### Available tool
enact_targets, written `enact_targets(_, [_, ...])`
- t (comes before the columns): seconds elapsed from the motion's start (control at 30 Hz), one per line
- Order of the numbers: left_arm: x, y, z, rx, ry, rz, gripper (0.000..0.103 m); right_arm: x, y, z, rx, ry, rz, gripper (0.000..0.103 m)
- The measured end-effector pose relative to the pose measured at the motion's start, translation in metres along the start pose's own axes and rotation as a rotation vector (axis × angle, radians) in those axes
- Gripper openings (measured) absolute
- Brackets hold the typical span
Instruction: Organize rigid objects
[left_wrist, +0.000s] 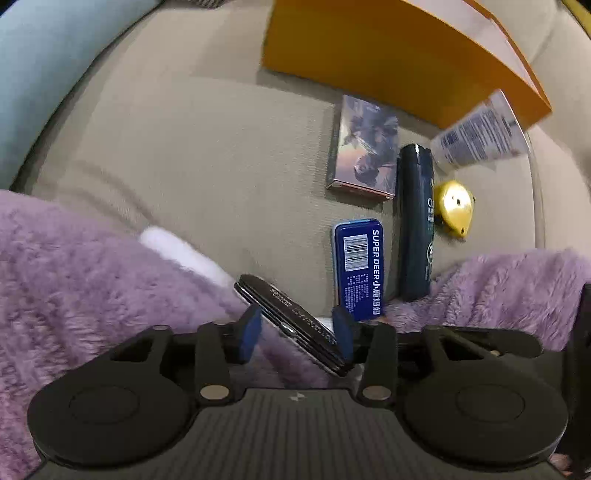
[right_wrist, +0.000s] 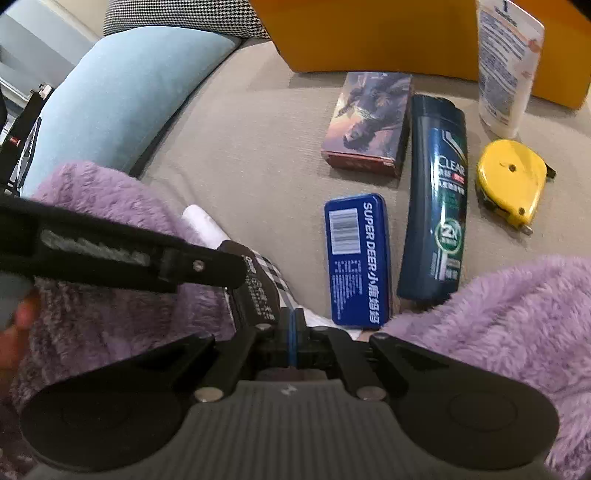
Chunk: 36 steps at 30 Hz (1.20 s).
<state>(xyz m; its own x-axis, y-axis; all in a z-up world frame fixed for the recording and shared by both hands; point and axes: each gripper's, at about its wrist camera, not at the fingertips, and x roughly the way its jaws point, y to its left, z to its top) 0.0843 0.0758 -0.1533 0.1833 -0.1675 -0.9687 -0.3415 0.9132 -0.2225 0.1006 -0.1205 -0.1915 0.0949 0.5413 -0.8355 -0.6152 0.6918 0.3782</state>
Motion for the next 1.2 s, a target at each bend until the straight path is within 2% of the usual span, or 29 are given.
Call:
enact_targets(0.1, [-0.001,0.005,0.005,-0.068,0.016,0.011,0.066,0.003,-0.001,0.001,-0.003,0.006,-0.002,0.001])
enact_targets(0.17, [-0.001,0.007,0.006,-0.078,0.034,0.007,0.066,0.003,-0.002,0.002,0.005,0.008,0.007,0.001])
enact_targets(0.27, [0.004,0.007,0.005,-0.063,0.061,0.028,0.066,0.006,-0.005,0.003,0.018,0.012,0.017,0.002])
enact_targets(0.4, [0.033,0.002,0.005,-0.009,0.118,0.090,0.065,0.009,-0.009,0.003,0.021,0.024,0.017,0.002])
enact_targets(0.57, [0.040,-0.004,0.004,0.001,0.100,0.082,0.064,0.010,-0.012,0.002,0.027,0.030,0.013,0.002])
enact_targets(0.63, [0.040,-0.006,0.002,0.015,0.081,0.080,0.057,0.012,-0.013,0.003,0.036,0.030,0.012,0.002])
enact_targets(0.7, [0.036,-0.005,-0.002,0.008,0.038,0.026,0.044,0.014,-0.013,0.002,0.037,0.026,-0.001,0.002])
enact_targets(0.77, [0.035,-0.003,-0.005,-0.003,0.016,-0.031,0.041,0.014,-0.016,0.002,0.043,0.022,-0.015,0.002])
enact_targets(0.9, [0.038,0.001,-0.004,-0.024,0.000,-0.073,0.041,0.016,-0.018,0.000,0.057,0.023,-0.018,0.002])
enact_targets(1.0, [0.049,0.004,-0.002,-0.035,0.022,-0.050,0.040,0.018,-0.014,0.001,0.040,0.031,-0.025,0.002])
enact_targets(1.13, [0.051,0.001,-0.003,-0.016,0.005,-0.044,0.037,0.020,-0.015,0.000,0.037,0.037,-0.032,0.002])
enact_targets(1.2, [0.045,0.002,-0.005,-0.010,-0.015,-0.057,0.030,0.023,-0.011,0.001,0.037,0.040,-0.037,0.002])
